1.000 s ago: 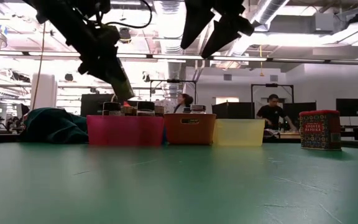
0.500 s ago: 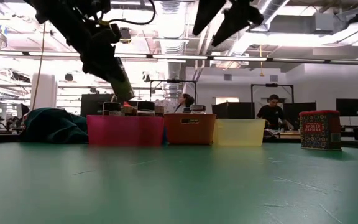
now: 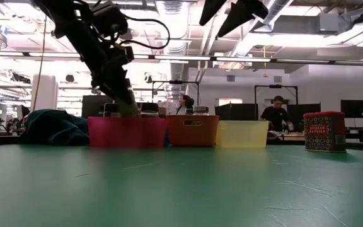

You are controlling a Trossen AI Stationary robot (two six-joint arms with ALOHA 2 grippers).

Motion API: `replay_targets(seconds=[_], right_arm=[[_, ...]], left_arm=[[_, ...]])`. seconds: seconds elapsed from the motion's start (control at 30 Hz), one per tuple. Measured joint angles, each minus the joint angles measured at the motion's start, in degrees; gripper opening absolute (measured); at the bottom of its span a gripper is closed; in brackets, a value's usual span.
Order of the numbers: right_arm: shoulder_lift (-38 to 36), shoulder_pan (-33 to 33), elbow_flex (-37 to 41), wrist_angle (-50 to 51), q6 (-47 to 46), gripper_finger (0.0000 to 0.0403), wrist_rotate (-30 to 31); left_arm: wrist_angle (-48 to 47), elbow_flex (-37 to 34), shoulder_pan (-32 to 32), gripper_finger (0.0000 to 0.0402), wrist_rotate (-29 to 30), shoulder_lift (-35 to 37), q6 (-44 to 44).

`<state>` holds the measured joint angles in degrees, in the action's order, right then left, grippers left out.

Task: Sort spices by type
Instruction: Put the black seasoning bottle into the red bin, then put the top red seasoning can into the yellow bin

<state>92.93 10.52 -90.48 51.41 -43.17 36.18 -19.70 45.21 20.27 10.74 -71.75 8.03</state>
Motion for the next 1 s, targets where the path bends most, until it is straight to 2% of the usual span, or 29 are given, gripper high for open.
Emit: replay_targets(seconds=[0.23,0.53,0.83,1.0], right_arm=[[0.0,0.7,0.0,3.6,-0.6,0.0302,-0.3],[0.0,0.2,0.0,7.6,-1.8,0.0302,-1.5],[-1.9,-0.2,0.0,10.1,-3.0,0.0302,-3.3],[-4.2,-0.6,0.0,13.6,-3.0,0.0302,-3.4]], left_arm=[[-1.1,3.2,1.7,0.0199,0.0,-3.6,-2.6],[-6.1,5.4,2.0,0.0218,-0.6,-11.5,-0.7],[-7.4,9.5,2.3,0.0275,-1.1,-12.6,-0.5],[-15.3,16.0,2.5,0.0295,-0.5,-12.6,-4.0]])
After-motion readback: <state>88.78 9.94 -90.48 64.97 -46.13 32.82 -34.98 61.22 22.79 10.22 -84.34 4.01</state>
